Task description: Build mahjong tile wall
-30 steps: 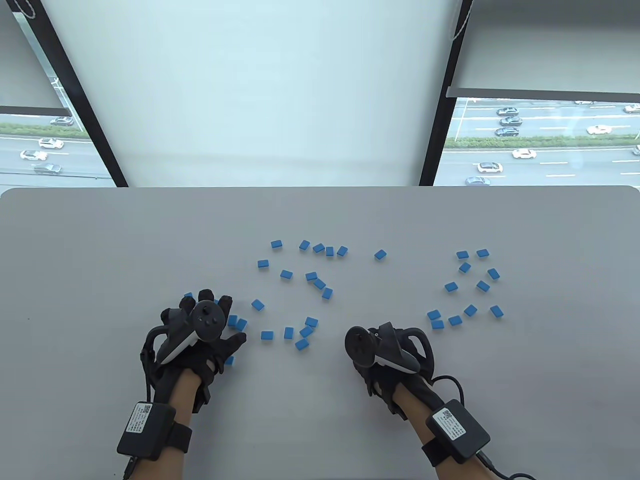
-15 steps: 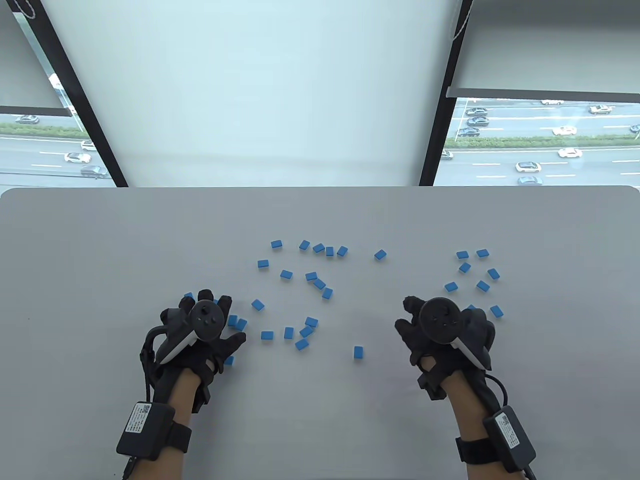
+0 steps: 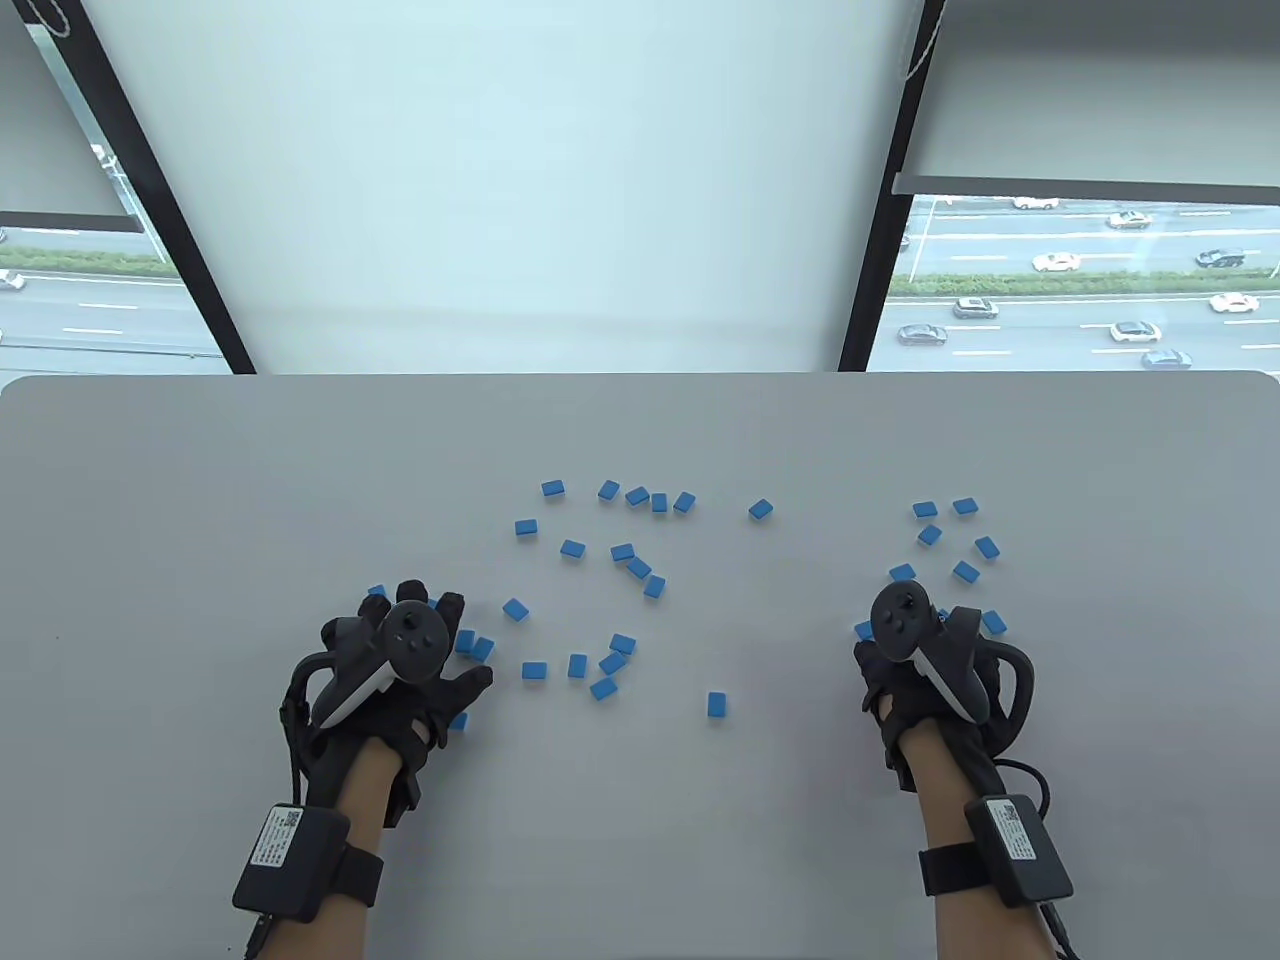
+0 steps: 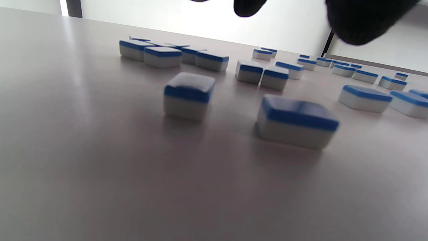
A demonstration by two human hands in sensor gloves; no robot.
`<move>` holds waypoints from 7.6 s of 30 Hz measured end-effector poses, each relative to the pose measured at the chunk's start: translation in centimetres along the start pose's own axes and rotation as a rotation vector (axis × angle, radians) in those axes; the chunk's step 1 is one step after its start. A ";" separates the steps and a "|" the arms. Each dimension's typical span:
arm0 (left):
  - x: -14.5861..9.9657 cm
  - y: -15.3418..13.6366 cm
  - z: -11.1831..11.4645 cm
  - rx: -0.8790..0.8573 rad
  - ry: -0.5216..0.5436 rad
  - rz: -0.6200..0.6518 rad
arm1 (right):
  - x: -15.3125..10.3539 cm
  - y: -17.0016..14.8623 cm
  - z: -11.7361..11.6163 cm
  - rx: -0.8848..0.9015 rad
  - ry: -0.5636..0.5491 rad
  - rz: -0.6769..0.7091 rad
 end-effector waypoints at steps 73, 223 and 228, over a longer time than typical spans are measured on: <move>0.1 -0.2 0.0 -0.001 0.001 -0.007 | -6.8 13.3 -2.6 -0.067 0.202 0.578; 0.0 0.2 0.3 -0.001 -0.014 0.003 | 2.5 -2.3 -0.8 -0.087 0.088 0.087; 0.0 0.0 0.2 -0.008 -0.011 -0.003 | 2.5 -2.3 -0.9 -0.096 0.113 0.097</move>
Point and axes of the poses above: the tracker on the back of each hand, its own y axis roughly to the thumb side, its own x axis roughly from the wrist to the fingertips, z = x × y, the point moved 3 cm from there along x, roughly from the wrist to the fingertips, and after that the axes turned 3 degrees about y, right-handed, at the moved point
